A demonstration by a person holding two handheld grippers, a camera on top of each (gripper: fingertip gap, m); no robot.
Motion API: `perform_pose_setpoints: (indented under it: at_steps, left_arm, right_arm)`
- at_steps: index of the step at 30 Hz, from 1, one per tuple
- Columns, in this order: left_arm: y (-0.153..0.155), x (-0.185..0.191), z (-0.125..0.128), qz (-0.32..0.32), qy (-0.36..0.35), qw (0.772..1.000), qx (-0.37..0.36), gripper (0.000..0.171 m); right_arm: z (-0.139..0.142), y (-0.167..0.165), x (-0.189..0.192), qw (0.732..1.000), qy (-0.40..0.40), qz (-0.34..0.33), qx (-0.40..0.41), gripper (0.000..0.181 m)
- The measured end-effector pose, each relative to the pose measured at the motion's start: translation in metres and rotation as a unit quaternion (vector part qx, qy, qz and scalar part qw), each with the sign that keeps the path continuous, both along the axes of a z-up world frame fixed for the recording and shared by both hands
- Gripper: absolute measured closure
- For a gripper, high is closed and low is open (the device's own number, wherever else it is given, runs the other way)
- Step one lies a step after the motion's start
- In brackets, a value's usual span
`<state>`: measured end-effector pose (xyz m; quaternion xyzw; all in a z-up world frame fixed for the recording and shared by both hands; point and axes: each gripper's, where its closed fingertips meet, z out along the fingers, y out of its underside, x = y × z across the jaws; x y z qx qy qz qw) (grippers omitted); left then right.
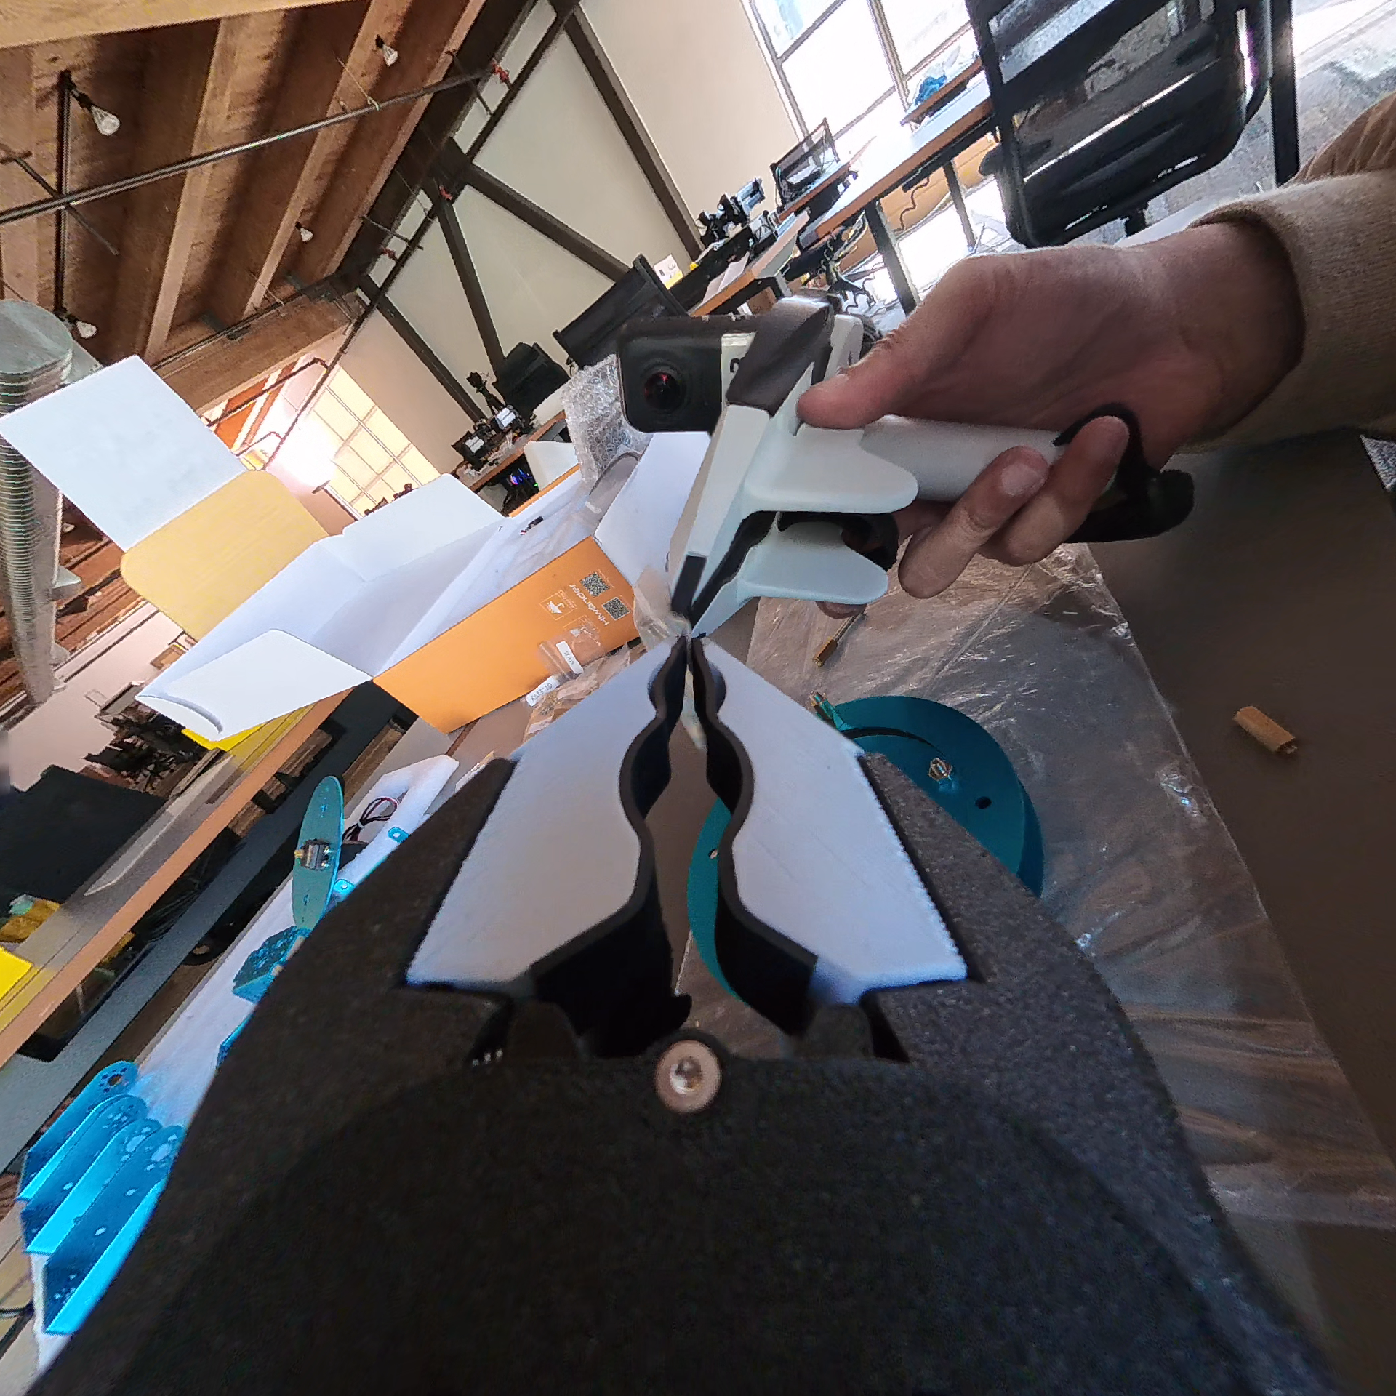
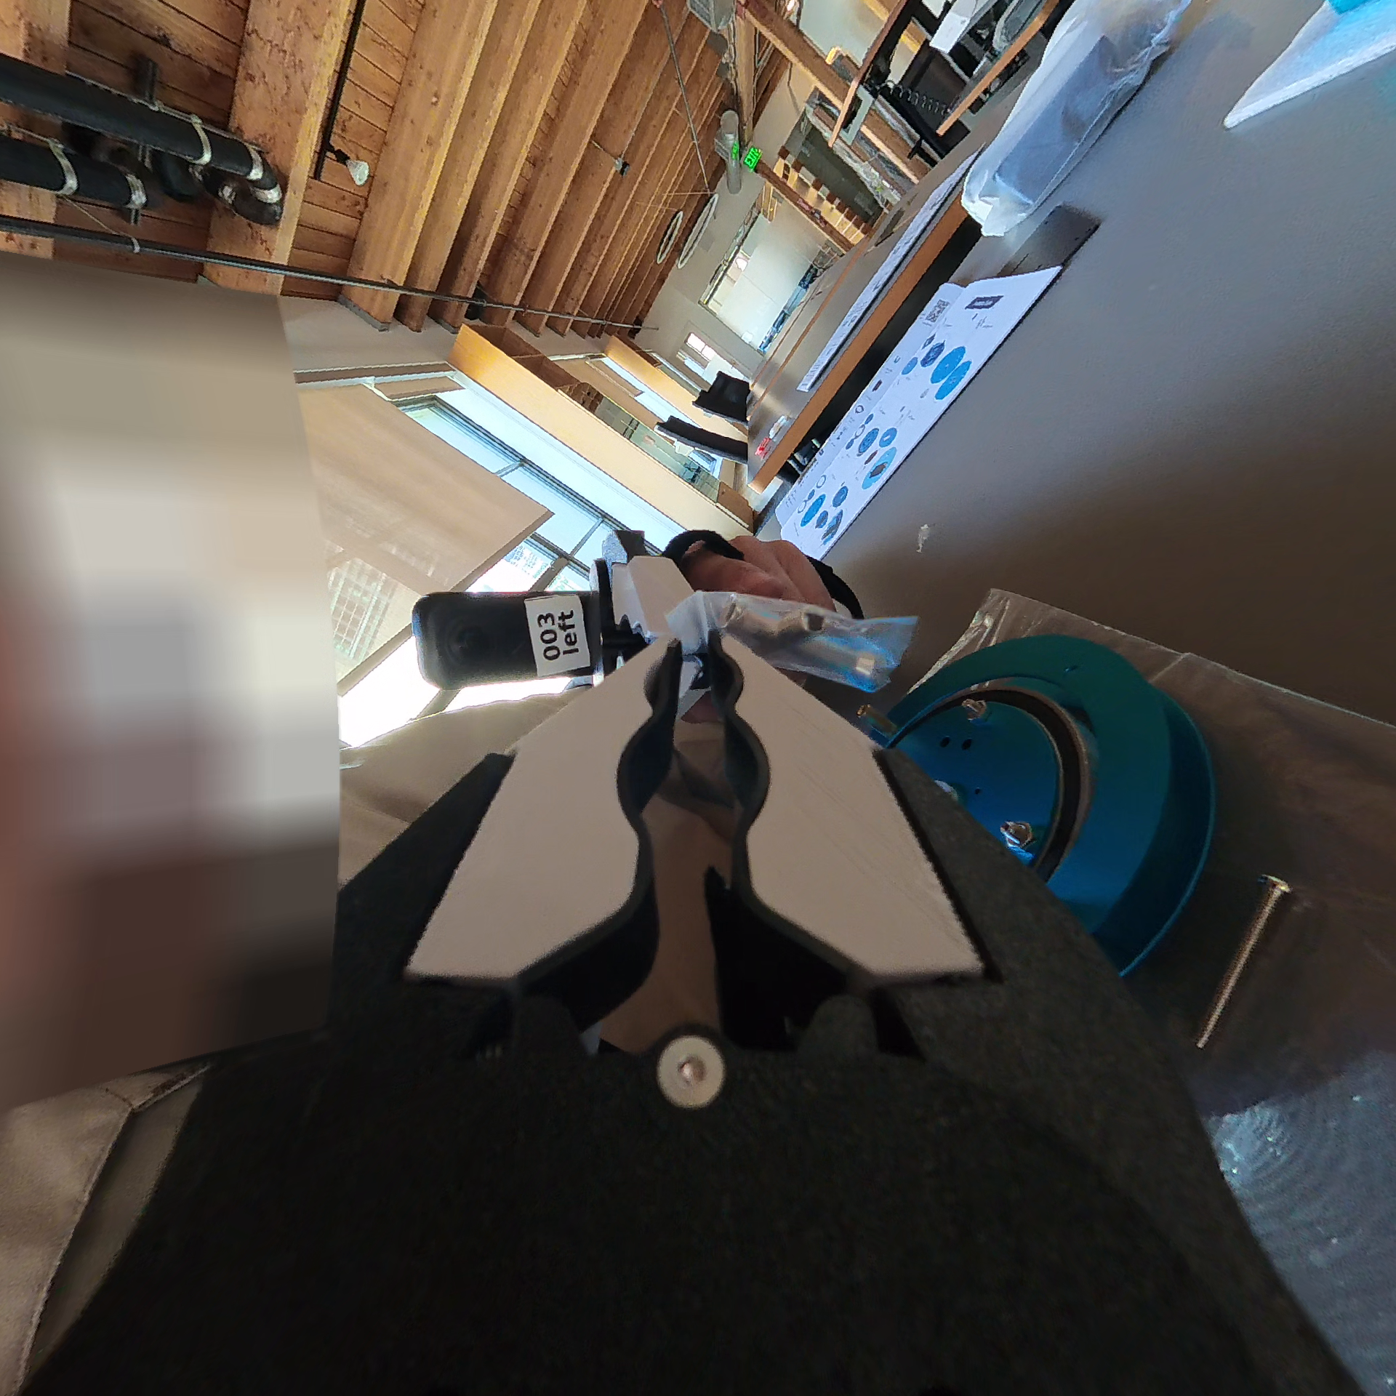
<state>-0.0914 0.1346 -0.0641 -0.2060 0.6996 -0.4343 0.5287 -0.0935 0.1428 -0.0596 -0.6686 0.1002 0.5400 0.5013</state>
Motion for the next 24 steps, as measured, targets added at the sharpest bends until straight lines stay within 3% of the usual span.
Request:
perform_pose_setpoints:
  at_steps: [10, 16, 19, 22, 24]
  left_arm:
    - [0.003, 0.0, 0.004, -0.019, 0.029, 0.998, -0.061, 0.171]
    - [0.001, 0.0, 0.001, -0.015, 0.026, 0.999, -0.046, 0.171]
    - [0.006, 0.002, 0.002, -0.015, 0.04, 0.997, -0.07, 0.171]
    - [0.013, 0.005, 0.001, -0.027, 0.092, 0.987, -0.129, 0.171]
    - [0.013, 0.003, -0.005, -0.058, 0.159, 0.971, -0.167, 0.171]
  right_arm:
    - [0.005, -0.002, -0.001, 1.0, 0.003, 0.004, 0.011, 0.179]
    - [0.003, -0.001, 0.0, 1.0, 0.007, 0.004, 0.006, 0.181]
    - [0.002, 0.0, 0.002, 1.0, 0.003, -0.004, 0.003, 0.175]
    - [0.004, -0.002, 0.005, 0.996, -0.076, -0.031, 0.022, 0.168]
    - [-0.001, -0.006, 0.011, 0.973, -0.22, -0.06, 0.037, 0.163]
